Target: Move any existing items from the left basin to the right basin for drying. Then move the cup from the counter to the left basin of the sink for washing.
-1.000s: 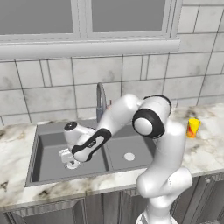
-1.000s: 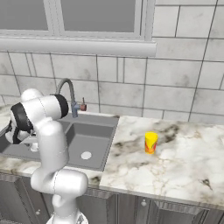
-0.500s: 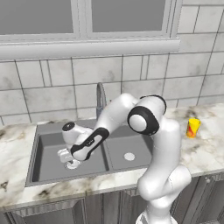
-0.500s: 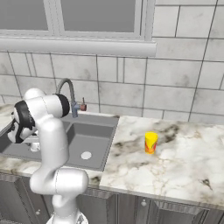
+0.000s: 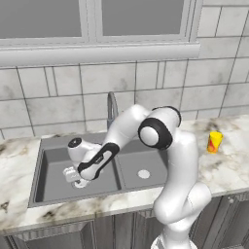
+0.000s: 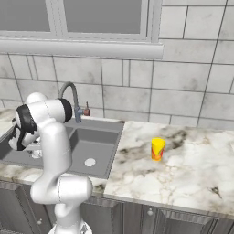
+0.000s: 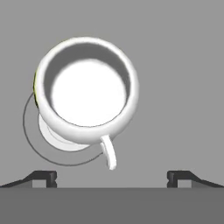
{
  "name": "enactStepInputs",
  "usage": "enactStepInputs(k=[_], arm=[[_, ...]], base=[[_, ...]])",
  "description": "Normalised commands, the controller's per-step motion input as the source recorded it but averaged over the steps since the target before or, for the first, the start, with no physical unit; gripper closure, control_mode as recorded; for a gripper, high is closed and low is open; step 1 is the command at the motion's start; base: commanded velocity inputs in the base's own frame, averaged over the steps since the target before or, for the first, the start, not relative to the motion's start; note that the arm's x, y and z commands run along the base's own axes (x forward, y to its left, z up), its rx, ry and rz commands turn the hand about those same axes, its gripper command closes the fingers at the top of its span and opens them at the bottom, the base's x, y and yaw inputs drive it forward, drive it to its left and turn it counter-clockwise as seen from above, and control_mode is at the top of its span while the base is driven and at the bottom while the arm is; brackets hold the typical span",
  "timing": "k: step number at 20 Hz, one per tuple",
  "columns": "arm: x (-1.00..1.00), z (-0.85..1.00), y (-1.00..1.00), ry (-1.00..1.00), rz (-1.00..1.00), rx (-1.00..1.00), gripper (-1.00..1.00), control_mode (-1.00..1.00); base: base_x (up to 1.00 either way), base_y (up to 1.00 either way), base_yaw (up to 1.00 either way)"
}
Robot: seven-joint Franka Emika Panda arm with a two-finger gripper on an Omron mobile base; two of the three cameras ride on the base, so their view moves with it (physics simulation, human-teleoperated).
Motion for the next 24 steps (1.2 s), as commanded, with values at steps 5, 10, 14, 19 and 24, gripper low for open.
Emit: enactStepInputs(k=[5, 10, 14, 19, 24], arm=[[0.04, -0.15, 0.04, 0.00, -0.01, 0.00, -1.00, -1.00], [0.16, -0.12, 0.01, 0.00, -0.01, 0.00, -1.00, -1.00], [0.14, -0.09, 0.01, 0.00, -0.01, 0.00, -1.00, -1.00], [0.10, -0.10, 0.02, 0.00, -0.01, 0.00, -1.00, -1.00], [0.01, -0.08, 0.01, 0.00, -0.01, 0.00, -1.00, -1.00]], base=[[0.00, 0.00, 0.00], [0.00, 0.00, 0.00], [0.00, 0.00, 0.00], [0.00, 0.00, 0.00], [0.00, 0.00, 0.00]])
